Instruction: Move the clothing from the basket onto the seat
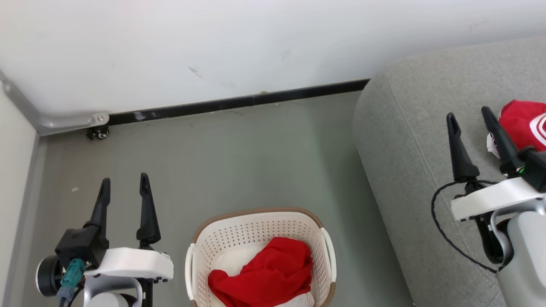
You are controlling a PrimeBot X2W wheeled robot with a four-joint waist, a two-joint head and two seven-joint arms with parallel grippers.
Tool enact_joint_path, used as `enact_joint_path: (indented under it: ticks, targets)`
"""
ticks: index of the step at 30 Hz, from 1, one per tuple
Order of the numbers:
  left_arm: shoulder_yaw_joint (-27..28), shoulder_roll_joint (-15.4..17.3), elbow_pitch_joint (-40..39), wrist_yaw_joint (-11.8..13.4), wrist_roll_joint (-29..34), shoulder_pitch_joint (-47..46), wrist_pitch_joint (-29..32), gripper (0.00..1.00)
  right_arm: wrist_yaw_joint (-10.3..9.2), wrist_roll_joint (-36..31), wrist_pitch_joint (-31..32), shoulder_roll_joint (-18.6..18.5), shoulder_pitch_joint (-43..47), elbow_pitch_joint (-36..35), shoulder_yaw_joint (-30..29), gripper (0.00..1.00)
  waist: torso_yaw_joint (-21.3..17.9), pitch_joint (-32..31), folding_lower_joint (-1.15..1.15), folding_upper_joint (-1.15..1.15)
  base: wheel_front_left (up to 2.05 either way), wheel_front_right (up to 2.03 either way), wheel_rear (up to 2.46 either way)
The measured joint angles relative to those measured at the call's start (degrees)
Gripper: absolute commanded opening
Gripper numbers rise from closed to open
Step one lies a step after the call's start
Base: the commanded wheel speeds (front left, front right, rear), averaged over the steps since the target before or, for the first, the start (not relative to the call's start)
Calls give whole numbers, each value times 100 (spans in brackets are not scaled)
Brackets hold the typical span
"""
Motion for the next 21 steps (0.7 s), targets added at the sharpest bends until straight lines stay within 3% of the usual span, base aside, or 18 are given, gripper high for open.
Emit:
enact_joint_path:
  ticks: [21]
  targets:
    - [-291,-68,436,-138,210,475,0,100,0,-476,44,903,1402,-253,-155,100,501,-777,0,0,0,0,0]
